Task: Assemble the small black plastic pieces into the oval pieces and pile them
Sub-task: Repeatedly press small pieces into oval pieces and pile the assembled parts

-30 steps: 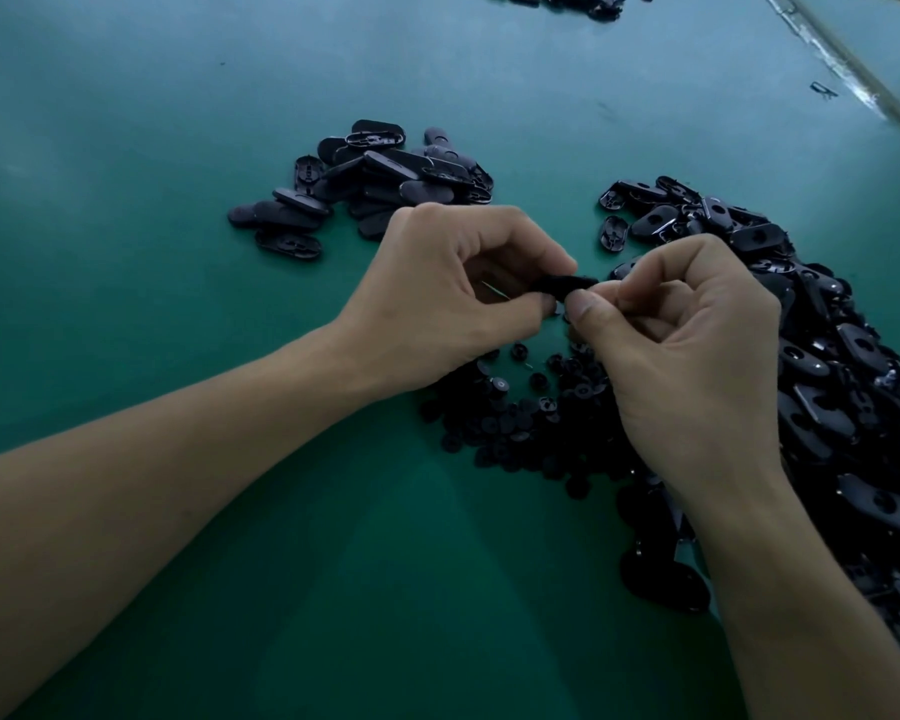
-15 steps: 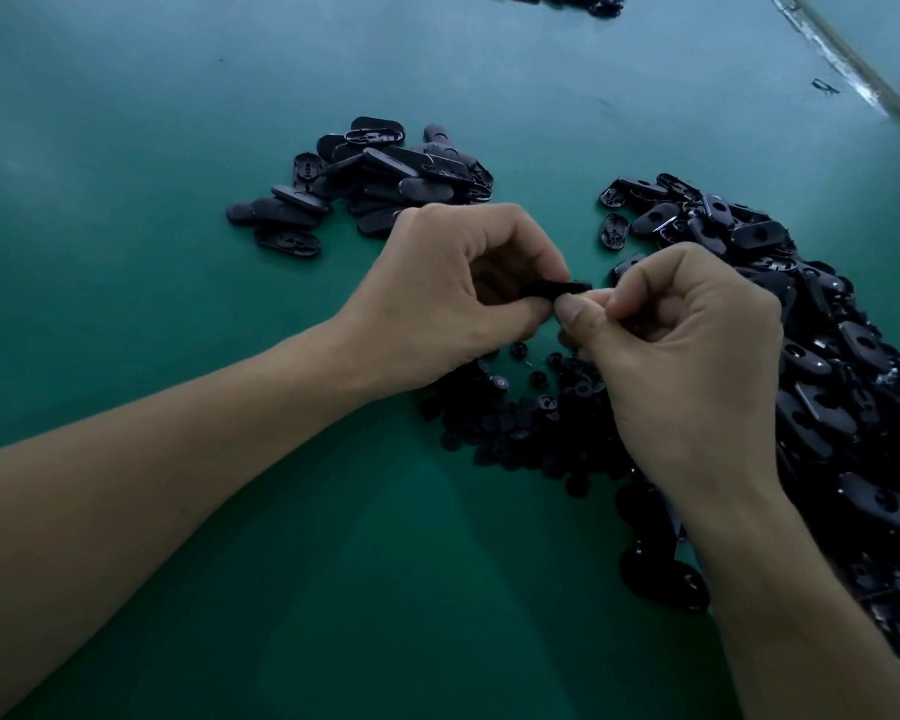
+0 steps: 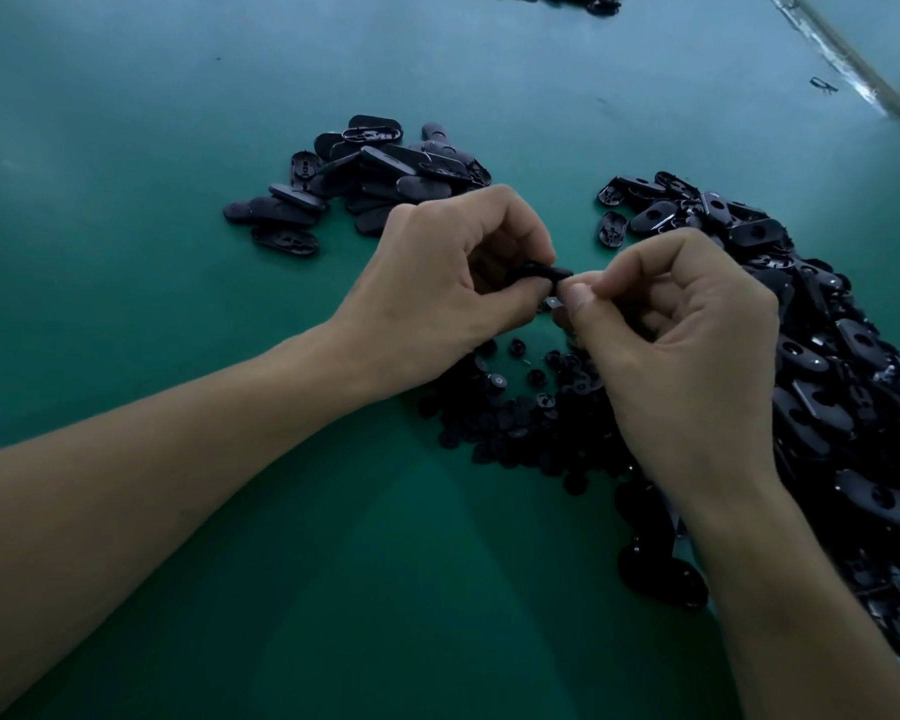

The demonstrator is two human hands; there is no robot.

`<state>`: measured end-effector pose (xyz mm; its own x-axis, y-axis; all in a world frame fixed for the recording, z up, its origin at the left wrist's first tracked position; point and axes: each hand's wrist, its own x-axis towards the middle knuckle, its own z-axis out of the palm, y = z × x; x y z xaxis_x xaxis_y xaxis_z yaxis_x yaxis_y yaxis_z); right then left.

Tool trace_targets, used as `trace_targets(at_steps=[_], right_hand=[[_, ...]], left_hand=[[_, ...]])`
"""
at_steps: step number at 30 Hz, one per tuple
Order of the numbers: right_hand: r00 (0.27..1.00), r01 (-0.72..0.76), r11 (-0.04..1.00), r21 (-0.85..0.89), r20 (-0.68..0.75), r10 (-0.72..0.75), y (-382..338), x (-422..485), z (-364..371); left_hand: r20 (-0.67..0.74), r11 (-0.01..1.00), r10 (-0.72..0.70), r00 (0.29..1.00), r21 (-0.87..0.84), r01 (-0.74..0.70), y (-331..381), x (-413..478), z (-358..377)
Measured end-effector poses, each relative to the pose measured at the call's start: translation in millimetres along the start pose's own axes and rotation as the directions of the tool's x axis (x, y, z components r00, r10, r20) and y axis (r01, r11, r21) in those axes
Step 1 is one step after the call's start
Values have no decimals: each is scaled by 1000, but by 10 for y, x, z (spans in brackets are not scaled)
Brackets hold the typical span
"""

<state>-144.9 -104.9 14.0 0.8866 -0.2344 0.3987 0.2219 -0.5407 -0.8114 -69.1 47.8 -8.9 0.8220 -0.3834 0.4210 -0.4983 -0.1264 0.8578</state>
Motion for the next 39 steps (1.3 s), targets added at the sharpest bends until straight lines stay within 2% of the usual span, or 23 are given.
trace_targets(at_steps=[9,18,28,39], right_hand=[[993,-24,999,37,116,20,104,60,-29],[994,1,998,59,106,-7,124,88,-86],[992,-14,1000,-2,126,14,129,71,-91],[997,40,997,-59,70,-36,76,48,-68]], left_hand=[[41,997,-19,999,-76,23,28,-15,-12],[60,990,-44,997,-133,51,31,-10,-41],[64,990,-69,996,-123,76,32,-15,-27],[74,985,-68,995,-156,78,57,-12,-37]])
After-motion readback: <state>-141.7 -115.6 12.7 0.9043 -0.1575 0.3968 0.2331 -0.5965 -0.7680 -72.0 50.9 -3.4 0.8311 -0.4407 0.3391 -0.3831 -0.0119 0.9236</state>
